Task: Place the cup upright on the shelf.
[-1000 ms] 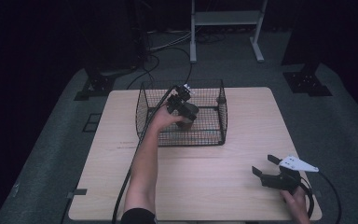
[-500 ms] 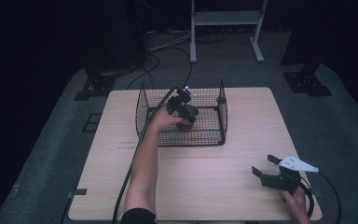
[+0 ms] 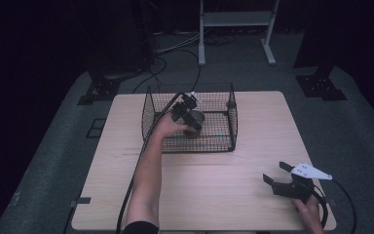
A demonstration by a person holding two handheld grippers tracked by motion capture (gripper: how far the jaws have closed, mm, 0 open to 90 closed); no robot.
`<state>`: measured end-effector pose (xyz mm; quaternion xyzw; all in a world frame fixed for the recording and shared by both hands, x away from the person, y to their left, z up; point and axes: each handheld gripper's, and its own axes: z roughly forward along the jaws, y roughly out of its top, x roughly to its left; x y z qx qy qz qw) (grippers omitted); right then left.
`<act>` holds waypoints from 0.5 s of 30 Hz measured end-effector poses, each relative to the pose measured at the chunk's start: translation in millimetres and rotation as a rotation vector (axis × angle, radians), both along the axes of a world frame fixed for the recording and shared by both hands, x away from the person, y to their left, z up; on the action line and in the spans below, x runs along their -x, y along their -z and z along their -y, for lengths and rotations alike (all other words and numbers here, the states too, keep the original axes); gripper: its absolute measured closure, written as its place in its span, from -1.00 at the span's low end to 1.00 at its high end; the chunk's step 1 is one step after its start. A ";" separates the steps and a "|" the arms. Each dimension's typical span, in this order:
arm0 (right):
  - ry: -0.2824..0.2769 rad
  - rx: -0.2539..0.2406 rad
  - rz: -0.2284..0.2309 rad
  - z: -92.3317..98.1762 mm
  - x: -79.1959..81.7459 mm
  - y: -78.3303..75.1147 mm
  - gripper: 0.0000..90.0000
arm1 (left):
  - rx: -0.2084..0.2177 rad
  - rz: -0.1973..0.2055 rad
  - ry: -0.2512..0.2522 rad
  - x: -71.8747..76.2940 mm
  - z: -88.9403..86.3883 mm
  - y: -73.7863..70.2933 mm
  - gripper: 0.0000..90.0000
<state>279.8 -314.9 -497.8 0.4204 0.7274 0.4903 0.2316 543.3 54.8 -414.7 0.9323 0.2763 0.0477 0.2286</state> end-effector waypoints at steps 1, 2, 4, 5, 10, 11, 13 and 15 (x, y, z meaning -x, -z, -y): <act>0.000 0.000 0.000 0.0 0.0 0.0 -0.70 | 0.000 0.000 0.000 0.0 0.0 0.0 -0.66; 0.000 0.001 0.000 0.0 0.0 0.0 -0.70 | -0.002 -0.003 -0.002 1.2 -1.5 0.1 -0.66; 0.000 0.001 -0.001 -0.1 0.0 0.0 -0.70 | -0.004 -0.003 -0.002 2.1 -2.1 0.2 -0.66; 0.000 0.003 -0.001 -0.3 0.1 0.0 -0.70 | -0.010 -0.006 -0.002 3.4 -3.4 0.4 -0.66; 0.000 0.002 -0.002 -0.4 0.0 0.0 -0.70 | -0.019 -0.011 -0.008 4.9 -4.6 0.7 -0.66; 0.000 0.001 -0.001 -0.4 0.0 0.0 -0.70 | -0.024 -0.004 -0.008 5.6 -4.0 0.4 -0.66; 0.000 0.002 -0.001 -0.5 -0.1 0.0 -0.70 | -0.031 0.001 -0.004 6.8 -2.9 0.1 -0.67; 0.001 0.003 0.000 -0.5 0.0 0.0 -0.70 | -0.031 0.002 -0.016 6.6 -3.2 -0.4 -0.71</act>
